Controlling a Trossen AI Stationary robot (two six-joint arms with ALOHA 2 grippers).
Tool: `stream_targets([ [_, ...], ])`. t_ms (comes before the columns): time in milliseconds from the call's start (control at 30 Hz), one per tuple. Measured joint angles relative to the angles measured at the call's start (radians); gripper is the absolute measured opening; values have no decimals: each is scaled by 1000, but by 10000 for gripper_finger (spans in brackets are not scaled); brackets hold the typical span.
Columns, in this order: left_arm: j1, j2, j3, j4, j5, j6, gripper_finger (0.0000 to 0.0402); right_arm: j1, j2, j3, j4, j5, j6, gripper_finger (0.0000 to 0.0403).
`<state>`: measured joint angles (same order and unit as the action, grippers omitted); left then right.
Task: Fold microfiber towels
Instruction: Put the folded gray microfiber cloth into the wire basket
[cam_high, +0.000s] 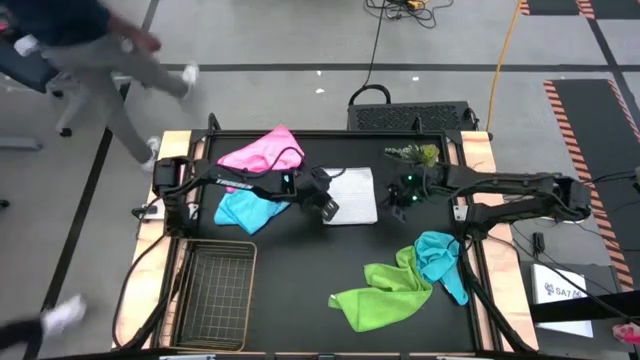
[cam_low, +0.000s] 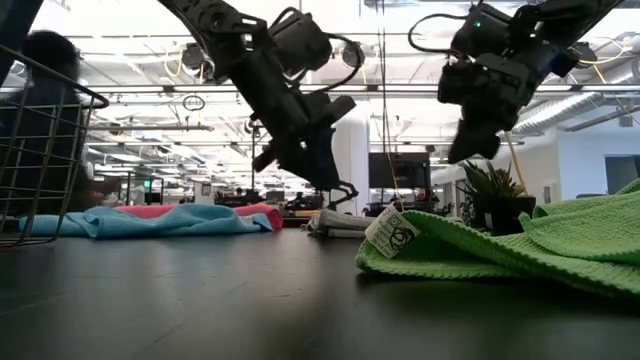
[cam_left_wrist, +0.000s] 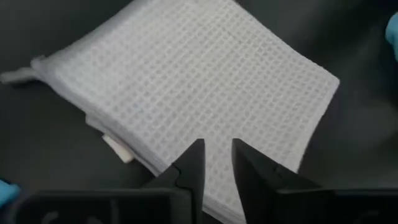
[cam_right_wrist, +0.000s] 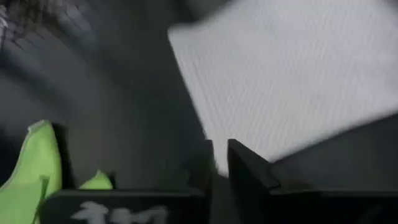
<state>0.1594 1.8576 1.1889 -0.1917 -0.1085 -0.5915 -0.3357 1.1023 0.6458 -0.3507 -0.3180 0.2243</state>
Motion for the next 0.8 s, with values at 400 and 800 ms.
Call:
stream_targets([
  [400,153,2,0,-23,108,-204,180,50,142,0,9,1,169,161],
  [800,204,4,-3,-70,135,-218,205,45,234,0,41,2,201,174],
])
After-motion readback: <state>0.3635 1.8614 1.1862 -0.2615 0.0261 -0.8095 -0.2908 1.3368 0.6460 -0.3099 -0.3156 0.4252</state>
